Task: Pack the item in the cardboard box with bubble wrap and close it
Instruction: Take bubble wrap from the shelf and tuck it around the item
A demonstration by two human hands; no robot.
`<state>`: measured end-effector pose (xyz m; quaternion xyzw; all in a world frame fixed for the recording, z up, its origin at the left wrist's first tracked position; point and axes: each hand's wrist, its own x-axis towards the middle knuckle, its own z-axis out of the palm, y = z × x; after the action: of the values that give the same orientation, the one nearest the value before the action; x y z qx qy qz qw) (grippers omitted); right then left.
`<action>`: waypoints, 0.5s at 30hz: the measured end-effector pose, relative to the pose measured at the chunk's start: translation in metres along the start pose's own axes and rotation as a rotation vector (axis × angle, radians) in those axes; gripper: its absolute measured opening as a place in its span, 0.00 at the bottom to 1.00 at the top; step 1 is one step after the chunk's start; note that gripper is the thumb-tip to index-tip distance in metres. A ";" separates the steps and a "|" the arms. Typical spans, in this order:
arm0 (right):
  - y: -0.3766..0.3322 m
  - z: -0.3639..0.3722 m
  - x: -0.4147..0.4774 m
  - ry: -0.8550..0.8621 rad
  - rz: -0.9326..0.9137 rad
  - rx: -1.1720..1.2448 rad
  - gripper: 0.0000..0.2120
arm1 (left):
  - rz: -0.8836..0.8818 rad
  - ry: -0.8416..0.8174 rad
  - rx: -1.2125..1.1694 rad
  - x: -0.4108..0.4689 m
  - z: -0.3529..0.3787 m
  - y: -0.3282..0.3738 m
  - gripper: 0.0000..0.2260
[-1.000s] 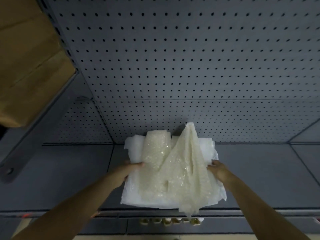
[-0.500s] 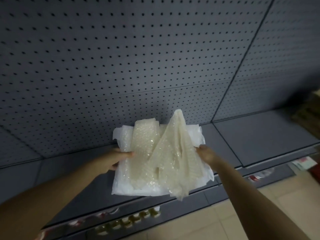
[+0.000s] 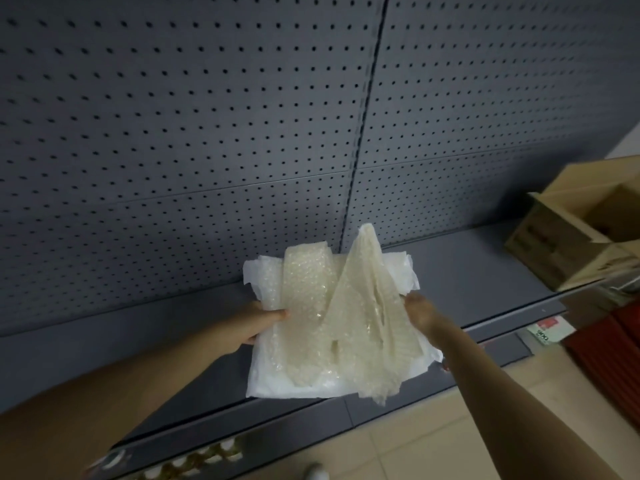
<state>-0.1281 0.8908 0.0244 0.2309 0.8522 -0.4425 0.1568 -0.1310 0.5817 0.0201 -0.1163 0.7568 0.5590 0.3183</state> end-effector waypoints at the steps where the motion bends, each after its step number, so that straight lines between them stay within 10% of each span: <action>1: 0.005 -0.010 0.008 0.011 0.009 -0.005 0.19 | 0.001 -0.015 0.009 0.011 0.010 0.009 0.18; 15: 0.072 -0.168 0.119 0.003 0.073 -0.050 0.19 | -0.026 -0.091 0.075 0.106 0.168 0.121 0.19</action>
<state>-0.2007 1.0961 0.0129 0.2584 0.8543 -0.4147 0.1772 -0.2178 0.7976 0.0201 -0.0888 0.7604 0.5307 0.3637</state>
